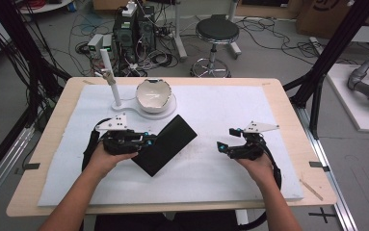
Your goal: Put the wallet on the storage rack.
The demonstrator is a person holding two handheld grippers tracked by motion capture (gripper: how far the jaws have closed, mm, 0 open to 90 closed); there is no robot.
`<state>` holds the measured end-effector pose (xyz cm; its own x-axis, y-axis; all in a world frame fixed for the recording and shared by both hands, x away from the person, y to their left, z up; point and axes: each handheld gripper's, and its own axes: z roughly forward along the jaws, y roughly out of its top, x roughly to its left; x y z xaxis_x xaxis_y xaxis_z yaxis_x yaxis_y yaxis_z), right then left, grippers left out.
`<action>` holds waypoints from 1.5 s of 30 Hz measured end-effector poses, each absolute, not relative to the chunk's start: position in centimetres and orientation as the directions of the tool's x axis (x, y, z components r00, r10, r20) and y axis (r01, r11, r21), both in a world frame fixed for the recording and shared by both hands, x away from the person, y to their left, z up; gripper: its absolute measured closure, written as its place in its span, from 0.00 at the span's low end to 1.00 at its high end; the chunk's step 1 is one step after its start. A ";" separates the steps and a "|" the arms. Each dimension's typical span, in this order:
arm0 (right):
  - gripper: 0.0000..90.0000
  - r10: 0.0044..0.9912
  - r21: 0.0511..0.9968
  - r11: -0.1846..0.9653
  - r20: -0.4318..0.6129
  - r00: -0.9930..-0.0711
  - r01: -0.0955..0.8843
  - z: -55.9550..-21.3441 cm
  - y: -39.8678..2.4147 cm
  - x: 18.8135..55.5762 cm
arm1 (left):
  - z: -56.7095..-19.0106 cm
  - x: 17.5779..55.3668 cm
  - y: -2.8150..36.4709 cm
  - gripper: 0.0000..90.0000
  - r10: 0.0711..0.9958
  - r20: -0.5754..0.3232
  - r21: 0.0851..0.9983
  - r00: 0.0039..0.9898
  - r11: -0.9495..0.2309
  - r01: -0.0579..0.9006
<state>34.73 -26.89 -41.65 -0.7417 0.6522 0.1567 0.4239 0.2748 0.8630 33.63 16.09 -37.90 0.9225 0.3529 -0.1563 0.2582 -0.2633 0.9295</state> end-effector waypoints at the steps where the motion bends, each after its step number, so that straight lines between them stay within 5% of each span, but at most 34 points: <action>1: 0.18 0.631 0.865 0.282 0.158 -0.760 0.414 -41.6 -26.7 34.7 | -37.8 33.6 16.1 0.91 0.352 -0.149 0.931 0.924 -0.265 0.251; 16: 0.18 0.388 0.911 0.270 0.194 -0.901 0.312 -39.4 -23.1 34.4 | -36.8 32.5 14.5 0.92 0.255 -0.091 0.931 0.963 -0.322 0.174; 30: 0.18 0.217 0.903 0.289 0.263 -0.940 0.319 -39.2 -20.3 34.7 | -36.8 31.8 13.5 0.91 0.137 -0.057 0.939 0.989 -0.330 0.100; 32: 0.33 0.177 0.891 0.326 0.270 -0.946 0.315 -39.2 -19.7 34.6 | -36.9 31.9 13.5 0.91 0.151 -0.054 0.937 0.987 -0.335 0.102; 34: 0.65 0.157 0.878 0.388 0.236 -0.959 0.280 -39.3 -19.3 34.3 | -36.9 32.0 13.6 0.91 0.152 -0.055 0.936 0.987 -0.337 0.104; 38: 0.82 0.152 0.872 0.390 0.255 -0.955 0.295 -39.2 -19.5 34.4 | -37.1 32.2 13.8 0.91 0.179 -0.065 0.935 0.982 -0.334 0.123; 41: 0.85 0.163 0.860 0.409 0.259 -0.952 0.304 -38.8 -19.5 34.3 | -37.6 32.7 13.9 0.87 0.207 -0.109 0.929 0.972 -0.327 0.174; 45: 0.86 0.201 0.859 0.409 0.243 -0.949 0.306 -38.5 -19.4 34.2 | -37.5 32.9 14.5 0.59 0.267 -0.119 0.940 0.956 -0.280 0.195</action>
<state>34.22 -19.43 -38.49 -0.9490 0.2013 0.2425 0.3064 0.4094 0.8593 32.85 14.47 -37.49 0.9563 0.2671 -0.1193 0.1953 -0.2795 0.9401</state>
